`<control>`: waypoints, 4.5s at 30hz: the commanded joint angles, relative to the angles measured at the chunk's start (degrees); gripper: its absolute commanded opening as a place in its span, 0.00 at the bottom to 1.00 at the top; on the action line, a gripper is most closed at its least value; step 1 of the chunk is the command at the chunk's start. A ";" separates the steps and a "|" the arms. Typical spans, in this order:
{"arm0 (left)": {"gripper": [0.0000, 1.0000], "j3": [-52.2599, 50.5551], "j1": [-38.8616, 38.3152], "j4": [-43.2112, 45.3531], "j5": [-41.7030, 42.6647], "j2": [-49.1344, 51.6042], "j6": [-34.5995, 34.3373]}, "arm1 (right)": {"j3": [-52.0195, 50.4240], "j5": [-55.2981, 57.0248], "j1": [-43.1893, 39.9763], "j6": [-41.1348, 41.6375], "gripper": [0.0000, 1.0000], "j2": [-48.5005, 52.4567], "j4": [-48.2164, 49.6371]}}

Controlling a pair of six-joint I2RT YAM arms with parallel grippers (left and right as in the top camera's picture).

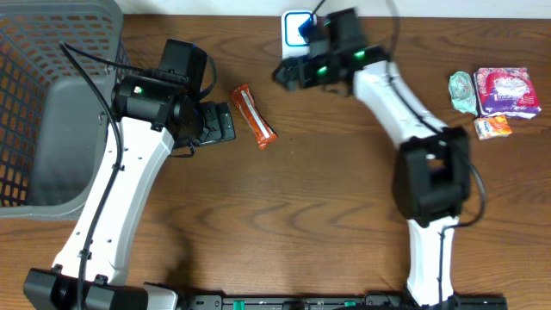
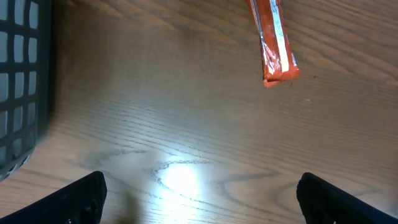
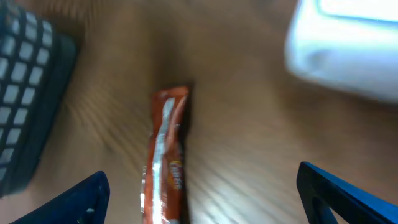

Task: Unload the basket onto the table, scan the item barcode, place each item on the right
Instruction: 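Reach the right gripper to the red-brown bar and grasp it, then lift the red-brown bar and hold it in front of the scanner, then carry the red-brown bar right and release it onto the item pile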

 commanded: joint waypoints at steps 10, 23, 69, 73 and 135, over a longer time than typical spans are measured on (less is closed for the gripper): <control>0.98 -0.31 -0.02 -0.17 -0.52 0.35 0.52 | -0.44 0.42 6.38 5.73 0.80 6.93 0.52; 0.98 -0.31 -0.02 -0.17 -0.52 0.35 0.52 | -0.46 -1.31 9.03 6.10 0.69 11.72 -0.79; 0.98 -0.31 -0.02 -0.17 -0.52 0.35 0.52 | -9.16 73.64 14.05 12.94 0.09 5.31 -18.80; 0.98 -0.31 -0.02 -0.20 -0.52 0.35 0.55 | -6.60 63.23 15.02 12.96 0.25 4.57 -19.82; 0.98 -0.31 -0.02 -0.17 -0.52 0.35 0.55 | 7.26 29.42 1.42 5.46 0.01 0.37 11.30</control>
